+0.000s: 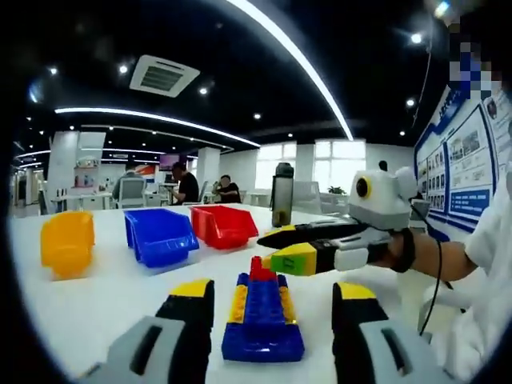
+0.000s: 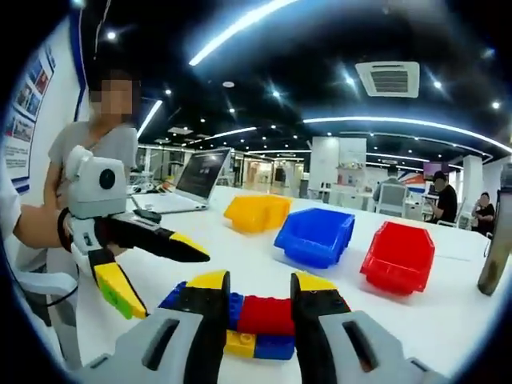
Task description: Take apart the toy blocks one by one and place each separated block into its matching bin, sorting the blocks by their type until all the connected pieces are disassembled and separated into the correct bins
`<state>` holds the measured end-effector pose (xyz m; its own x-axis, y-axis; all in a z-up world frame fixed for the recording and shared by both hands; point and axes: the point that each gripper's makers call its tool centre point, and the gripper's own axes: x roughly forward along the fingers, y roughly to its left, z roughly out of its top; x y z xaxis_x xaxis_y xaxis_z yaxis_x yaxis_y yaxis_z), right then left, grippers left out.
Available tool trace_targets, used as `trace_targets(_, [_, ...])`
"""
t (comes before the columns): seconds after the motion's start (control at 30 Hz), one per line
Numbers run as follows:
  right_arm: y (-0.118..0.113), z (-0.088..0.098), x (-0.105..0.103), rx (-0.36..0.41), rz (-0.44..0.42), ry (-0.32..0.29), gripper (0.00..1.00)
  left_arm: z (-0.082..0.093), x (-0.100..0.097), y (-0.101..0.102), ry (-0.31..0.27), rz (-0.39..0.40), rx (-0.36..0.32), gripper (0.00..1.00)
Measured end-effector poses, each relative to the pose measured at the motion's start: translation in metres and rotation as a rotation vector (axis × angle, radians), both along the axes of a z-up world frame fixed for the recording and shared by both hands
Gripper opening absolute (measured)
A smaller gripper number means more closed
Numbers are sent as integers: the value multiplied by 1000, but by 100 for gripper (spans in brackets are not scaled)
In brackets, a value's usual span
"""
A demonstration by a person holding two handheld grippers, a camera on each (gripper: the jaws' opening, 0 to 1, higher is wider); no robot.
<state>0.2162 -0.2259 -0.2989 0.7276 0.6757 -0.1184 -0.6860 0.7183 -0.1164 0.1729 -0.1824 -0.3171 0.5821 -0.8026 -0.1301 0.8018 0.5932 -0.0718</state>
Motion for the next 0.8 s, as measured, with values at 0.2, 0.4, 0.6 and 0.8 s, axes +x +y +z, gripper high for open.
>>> trace_targets(0.2, [-6,-6,10,79,0,67,32,-5,4,-3,22,17,-4,57])
trace_targets(0.4, [-6,-18,18,49,-2,87,31,-10,6,-9,-11,31,43,53])
trace_targets(0.6, [-4,-19,18,33,4,71,28,-15,7,-13,-3,33,59,42])
trace_targets(0.8, [-4,-20,16,22,5,65,27,-18,7,-14,-2,33,74,29])
